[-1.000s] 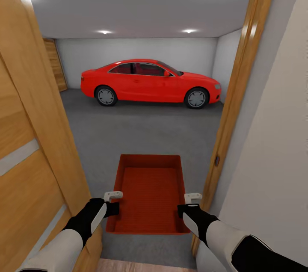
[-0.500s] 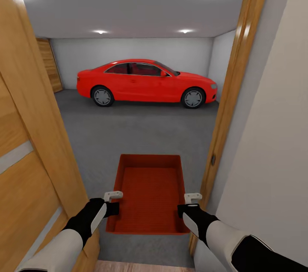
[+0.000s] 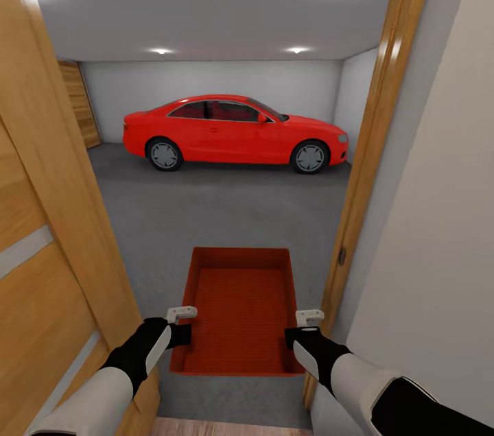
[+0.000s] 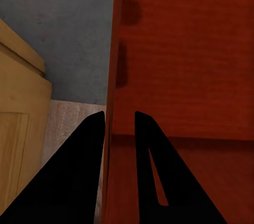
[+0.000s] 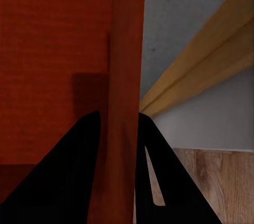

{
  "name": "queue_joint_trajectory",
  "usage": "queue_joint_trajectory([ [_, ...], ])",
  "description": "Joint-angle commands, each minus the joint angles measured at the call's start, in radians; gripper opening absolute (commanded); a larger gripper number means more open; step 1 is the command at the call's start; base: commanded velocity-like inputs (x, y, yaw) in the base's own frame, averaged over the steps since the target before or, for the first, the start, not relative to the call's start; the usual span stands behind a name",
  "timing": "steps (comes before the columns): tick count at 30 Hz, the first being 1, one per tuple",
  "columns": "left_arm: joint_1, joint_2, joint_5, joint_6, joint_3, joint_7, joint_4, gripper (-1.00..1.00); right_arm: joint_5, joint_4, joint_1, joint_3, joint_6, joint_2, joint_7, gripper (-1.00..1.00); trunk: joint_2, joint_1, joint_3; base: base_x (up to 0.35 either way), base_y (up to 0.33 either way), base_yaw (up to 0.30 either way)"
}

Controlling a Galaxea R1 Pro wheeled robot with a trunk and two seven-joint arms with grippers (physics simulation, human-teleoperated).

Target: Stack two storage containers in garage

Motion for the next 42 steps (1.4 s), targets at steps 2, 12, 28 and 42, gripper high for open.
queue_joint_trajectory([
  [2, -0.001, 0.001, -0.038, 0.007, 0.002, 0.014, -0.003, -1.0, 0.0, 0.002, -0.001, 0.016, 0.007, -0.001, -0.009, -1.0, -0.002, 0.001, -0.002, 0.0, 0.0, 0.0],
  [12, -0.001, 0.001, -0.038, 0.007, 0.002, 0.013, -0.003, -1.0, 0.0, 0.002, -0.001, 0.016, 0.007, -0.001, -0.009, -1.0, -0.002, 0.001, -0.002, 0.048, 0.057, 0.0],
  [28, -0.001, 0.001, -0.038, 0.007, 0.002, 0.013, -0.003, -1.0, 0.0, 0.002, 0.0, 0.016, 0.007, -0.001, -0.009, -1.0, -0.002, 0.001, -0.002, 0.073, 0.11, 0.0],
  [42, -0.001, 0.001, -0.039, 0.007, 0.002, 0.014, -0.003, -1.0, -0.001, 0.002, -0.001, 0.016, 0.007, 0.001, -0.009, -1.0, -0.002, 0.001, -0.002, 0.029, 0.029, -0.112],
])
